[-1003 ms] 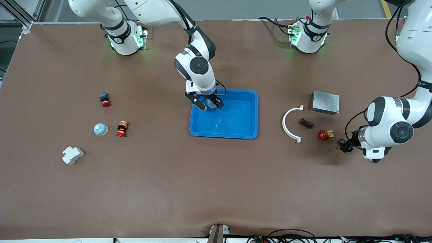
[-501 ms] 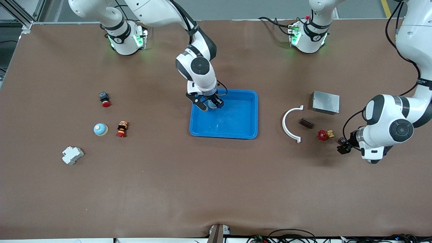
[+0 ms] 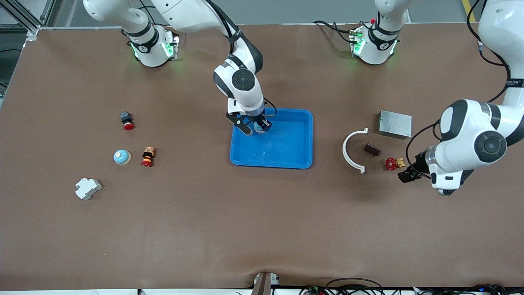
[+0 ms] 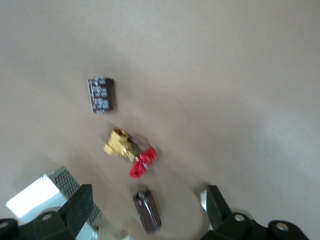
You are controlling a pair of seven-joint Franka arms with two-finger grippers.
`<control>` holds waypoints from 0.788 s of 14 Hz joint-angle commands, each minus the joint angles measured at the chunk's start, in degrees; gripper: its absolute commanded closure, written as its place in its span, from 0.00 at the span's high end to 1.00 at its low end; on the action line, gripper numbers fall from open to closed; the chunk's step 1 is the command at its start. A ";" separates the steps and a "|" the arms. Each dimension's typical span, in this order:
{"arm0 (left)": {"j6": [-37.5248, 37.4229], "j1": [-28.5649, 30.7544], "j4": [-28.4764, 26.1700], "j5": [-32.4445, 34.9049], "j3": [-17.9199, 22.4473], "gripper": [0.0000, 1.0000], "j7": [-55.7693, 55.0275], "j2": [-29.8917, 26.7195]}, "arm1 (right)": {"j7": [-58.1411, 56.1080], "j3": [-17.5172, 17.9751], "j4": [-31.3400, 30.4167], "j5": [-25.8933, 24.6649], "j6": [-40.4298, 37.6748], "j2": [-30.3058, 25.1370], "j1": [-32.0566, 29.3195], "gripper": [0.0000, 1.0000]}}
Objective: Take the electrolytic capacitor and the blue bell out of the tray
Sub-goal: 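Grasp the bell with the right gripper while the left gripper places the capacitor, then carry the bell with the right gripper while the left arm withdraws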
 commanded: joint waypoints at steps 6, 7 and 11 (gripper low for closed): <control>-11.62 0.48 8.34 -1.16 -3.44 1.00 11.43 -8.37 | -4.06 -1.12 10.27 -0.08 -19.65 -2.58 -4.31 0.00; -11.62 0.39 9.41 -0.99 -3.35 1.00 15.03 -8.19 | -6.69 -1.12 10.27 -0.08 -21.85 -3.90 -5.97 0.00; -11.80 0.39 13.45 -0.55 -2.83 1.00 29.44 -8.36 | -22.23 -1.12 10.09 -0.08 -31.78 -9.26 -15.37 0.00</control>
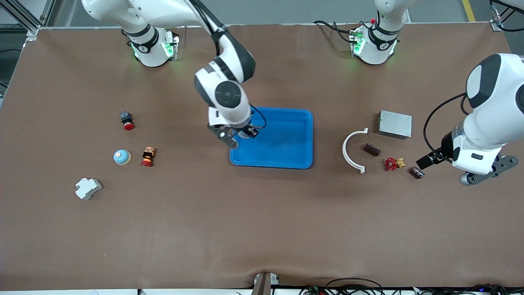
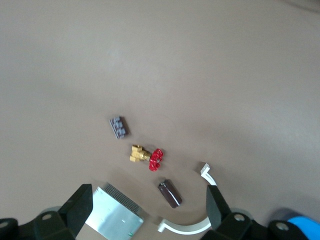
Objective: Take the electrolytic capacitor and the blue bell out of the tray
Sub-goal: 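Carry the bell with the right gripper while the left arm withdraws, then lower the bell beside the first bell and open the right gripper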
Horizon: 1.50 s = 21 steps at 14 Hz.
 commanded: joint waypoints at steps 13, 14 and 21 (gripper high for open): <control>-9.03 -37.61 4.38 -12.72 40.51 1.00 17.40 -14.57 | -50.13 0.82 -1.37 -7.76 -6.07 -4.65 -32.60 0.00; -10.60 -37.61 4.38 -14.47 40.77 1.00 18.54 -15.63 | -52.50 0.82 -1.46 -8.21 -5.11 -4.47 -34.10 0.00; -19.39 -35.94 3.94 -14.92 40.51 1.00 20.40 -20.55 | -64.38 0.82 -2.07 -8.83 2.63 -1.31 -41.49 0.00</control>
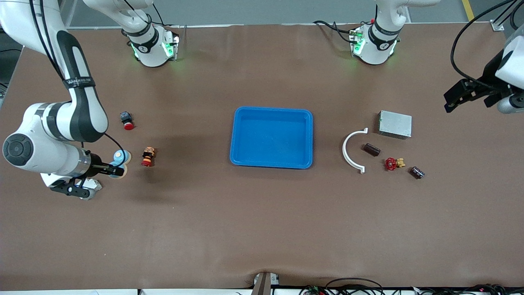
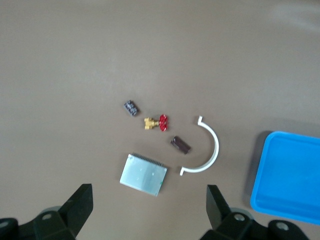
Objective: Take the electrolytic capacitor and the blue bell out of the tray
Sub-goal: 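Lower the bell beside the first bell and open the right gripper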
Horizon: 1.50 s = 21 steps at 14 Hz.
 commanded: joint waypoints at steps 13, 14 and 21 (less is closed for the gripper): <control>-4.91 1.24 -0.09 -0.79 0.62 1.00 0.95 -2.54 | -5.27 1.23 0.62 -1.85 12.23 10.61 -5.65 0.00; -4.91 1.24 -0.09 -0.87 0.62 1.00 0.86 -2.45 | -5.27 1.23 0.71 -1.94 12.41 10.79 -5.65 0.00; -4.73 1.24 -0.09 -0.70 0.44 1.00 0.95 -1.93 | -5.27 1.23 0.97 -2.73 15.31 12.81 -6.44 0.00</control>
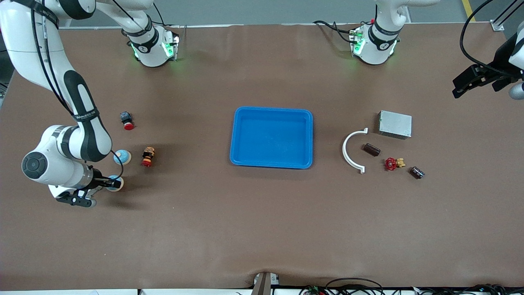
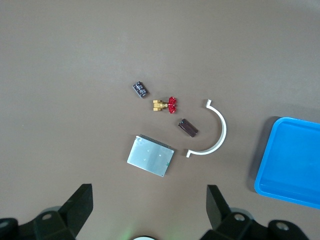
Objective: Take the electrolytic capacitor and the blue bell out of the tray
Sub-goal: 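Lower the bell beside the first bell and open the right gripper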
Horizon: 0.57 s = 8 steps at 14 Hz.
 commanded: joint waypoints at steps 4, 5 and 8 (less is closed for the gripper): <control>-0.20 0.18 0.08 -0.63 -0.01 1.00 0.95 0.03 | -0.19 1.20 1.45 -1.47 1.20 1.89 -1.44 0.00; -0.20 0.18 0.08 -0.71 -0.01 1.00 0.95 0.03 | -0.19 1.20 1.54 -1.47 1.29 1.98 -1.53 0.00; -0.20 0.18 0.08 -0.80 -0.01 1.00 1.04 -0.06 | -0.19 1.20 1.54 -1.47 2.08 2.33 -1.71 0.00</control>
